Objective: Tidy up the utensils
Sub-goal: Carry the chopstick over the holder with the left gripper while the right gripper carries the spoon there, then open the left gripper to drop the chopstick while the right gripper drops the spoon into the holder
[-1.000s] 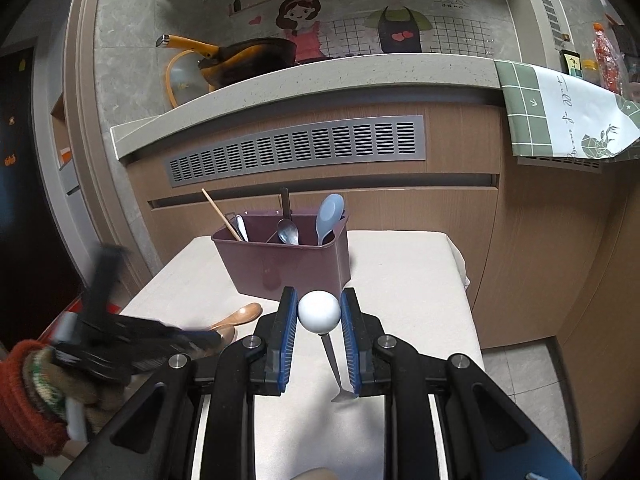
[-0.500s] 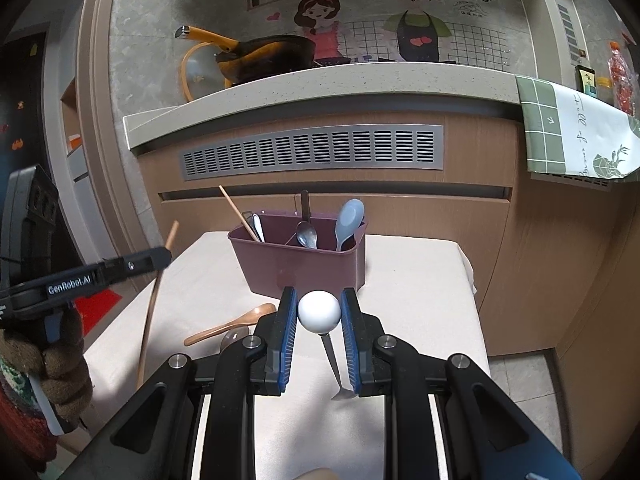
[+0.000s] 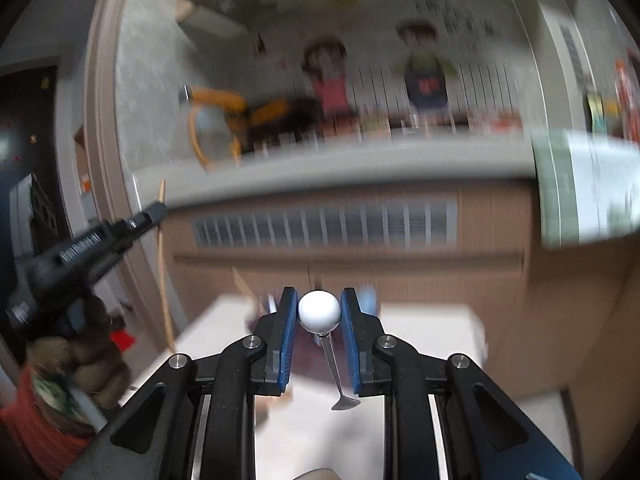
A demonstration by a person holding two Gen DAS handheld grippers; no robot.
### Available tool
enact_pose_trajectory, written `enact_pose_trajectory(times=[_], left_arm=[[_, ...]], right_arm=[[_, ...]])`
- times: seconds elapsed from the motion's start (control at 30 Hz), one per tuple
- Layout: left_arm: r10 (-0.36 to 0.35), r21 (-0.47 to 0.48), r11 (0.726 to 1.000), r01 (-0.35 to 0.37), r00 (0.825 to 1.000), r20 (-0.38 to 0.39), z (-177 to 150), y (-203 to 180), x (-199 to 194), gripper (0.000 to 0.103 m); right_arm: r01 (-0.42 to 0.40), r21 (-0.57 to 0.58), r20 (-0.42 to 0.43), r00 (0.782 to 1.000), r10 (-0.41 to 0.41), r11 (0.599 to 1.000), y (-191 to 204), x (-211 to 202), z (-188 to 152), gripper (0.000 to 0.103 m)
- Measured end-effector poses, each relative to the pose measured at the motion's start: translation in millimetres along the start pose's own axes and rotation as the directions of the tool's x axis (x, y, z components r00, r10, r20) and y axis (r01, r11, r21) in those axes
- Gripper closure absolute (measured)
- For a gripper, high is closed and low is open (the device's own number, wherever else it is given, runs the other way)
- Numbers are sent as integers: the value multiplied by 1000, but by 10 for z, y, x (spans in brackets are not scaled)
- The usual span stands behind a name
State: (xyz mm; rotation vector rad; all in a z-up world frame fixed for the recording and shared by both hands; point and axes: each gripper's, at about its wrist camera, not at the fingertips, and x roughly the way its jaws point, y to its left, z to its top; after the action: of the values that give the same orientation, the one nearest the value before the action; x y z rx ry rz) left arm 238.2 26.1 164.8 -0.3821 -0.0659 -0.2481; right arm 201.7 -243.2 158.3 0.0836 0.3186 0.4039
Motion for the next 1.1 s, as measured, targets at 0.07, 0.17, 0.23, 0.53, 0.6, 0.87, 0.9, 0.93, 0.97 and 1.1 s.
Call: enact_pose_trajectory(times=[0.07, 0.17, 0.23, 0.53, 0.6, 0.87, 0.9, 0.93, 0.97, 1.1], left_arm=[[7, 20, 1000, -8, 999, 42, 25, 11, 144, 97], [39, 43, 998, -41, 998, 52, -50, 92, 429, 97], [54, 42, 998, -55, 998, 35, -138, 189, 604, 97], [57, -14, 998, -58, 995, -78, -707, 531, 1136, 97], [-3, -66, 998, -8, 986, -165, -866, 660, 1243, 94], [93, -70, 991, -116, 957, -274, -936, 922, 831, 64], [129, -55, 987, -150, 951, -282, -913, 944, 702, 64], [150, -46, 984, -171, 945, -290, -910, 957, 595, 64], [185, -37, 978, -206, 934, -304, -919, 999, 437, 64], [327, 37, 939, -341, 858, -396, -1077, 1147, -50, 64]], right_arm=[[-30, 8, 18, 999, 30, 1000, -21, 94, 224, 83], [-51, 23, 17, 999, 50, 998, -60, 346, 393, 83], [-35, 28, -11, 999, 35, 999, -90, 590, 374, 83], [-25, 102, -185, 982, 44, 994, -289, 1332, -75, 83], [-32, 107, -227, 972, 56, 994, -305, 1442, -166, 83], [56, -1, -306, 950, -54, 998, -221, 1424, -449, 81], [68, -4, -292, 954, -66, 998, -210, 1367, -445, 81], [103, -12, -268, 958, -102, 995, -189, 1264, -453, 81], [155, -28, -250, 955, -158, 987, -158, 1173, -483, 80], [223, -80, -298, 925, -236, 972, -11, 1069, -736, 73]])
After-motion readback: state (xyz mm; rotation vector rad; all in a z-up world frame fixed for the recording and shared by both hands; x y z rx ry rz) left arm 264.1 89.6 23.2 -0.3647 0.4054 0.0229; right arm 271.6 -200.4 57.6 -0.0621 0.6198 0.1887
